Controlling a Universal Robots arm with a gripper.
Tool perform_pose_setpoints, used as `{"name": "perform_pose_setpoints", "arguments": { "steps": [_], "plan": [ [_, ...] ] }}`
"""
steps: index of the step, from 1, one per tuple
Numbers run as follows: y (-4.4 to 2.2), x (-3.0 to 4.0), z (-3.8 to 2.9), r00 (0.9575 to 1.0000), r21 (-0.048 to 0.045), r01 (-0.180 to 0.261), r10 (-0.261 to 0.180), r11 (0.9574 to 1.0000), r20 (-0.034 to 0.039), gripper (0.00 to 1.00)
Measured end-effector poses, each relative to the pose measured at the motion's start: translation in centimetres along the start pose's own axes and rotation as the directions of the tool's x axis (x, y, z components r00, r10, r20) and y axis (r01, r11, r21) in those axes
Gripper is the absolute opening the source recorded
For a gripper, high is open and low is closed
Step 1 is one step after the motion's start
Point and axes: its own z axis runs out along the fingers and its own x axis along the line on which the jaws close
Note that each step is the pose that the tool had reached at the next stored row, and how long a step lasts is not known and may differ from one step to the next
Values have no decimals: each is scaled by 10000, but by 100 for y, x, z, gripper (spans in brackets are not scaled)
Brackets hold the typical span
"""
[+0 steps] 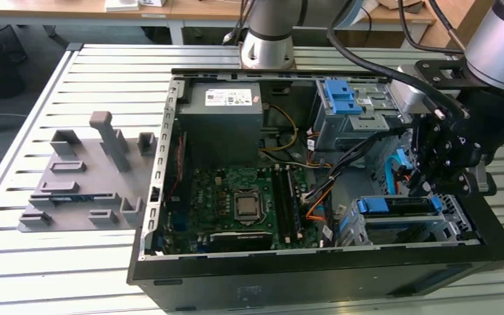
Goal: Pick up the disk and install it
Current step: 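Insert the first disk wire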
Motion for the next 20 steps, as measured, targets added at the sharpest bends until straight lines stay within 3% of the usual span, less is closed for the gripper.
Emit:
{"name": "perform_pose_setpoints", "arguments": {
  "steps": [12,15,20],
  "plan": [
    [-5,2,18,9997,-70,-252,252,9997,11,16],
    [-16,7,26,9997,-107,-252,253,9996,47,16],
    [-50,14,41,9997,-190,-247,248,9995,44,16]
  ]
}}
